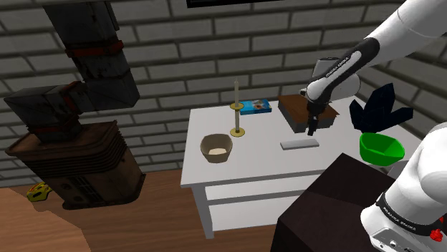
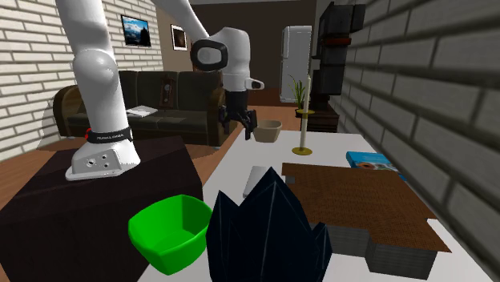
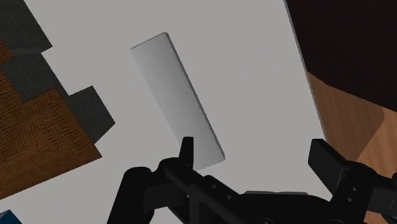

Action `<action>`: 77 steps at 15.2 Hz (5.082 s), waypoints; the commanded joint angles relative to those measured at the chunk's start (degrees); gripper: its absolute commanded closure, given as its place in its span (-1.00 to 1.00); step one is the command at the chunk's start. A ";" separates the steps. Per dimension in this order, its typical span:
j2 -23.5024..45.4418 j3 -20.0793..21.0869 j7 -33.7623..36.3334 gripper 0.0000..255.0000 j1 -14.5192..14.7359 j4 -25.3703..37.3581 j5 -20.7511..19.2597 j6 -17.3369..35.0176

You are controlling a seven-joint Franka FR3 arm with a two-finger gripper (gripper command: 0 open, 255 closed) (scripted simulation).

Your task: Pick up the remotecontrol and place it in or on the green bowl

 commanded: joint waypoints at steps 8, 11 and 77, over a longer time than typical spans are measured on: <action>25.28 9.18 -29.84 -1.00 -8.15 12.55 22.31 9.43; 30.50 12.50 -33.76 -1.00 -11.34 16.14 24.27 11.02; 3.08 -4.72 -30.98 1.00 -9.94 3.70 2.58 -1.60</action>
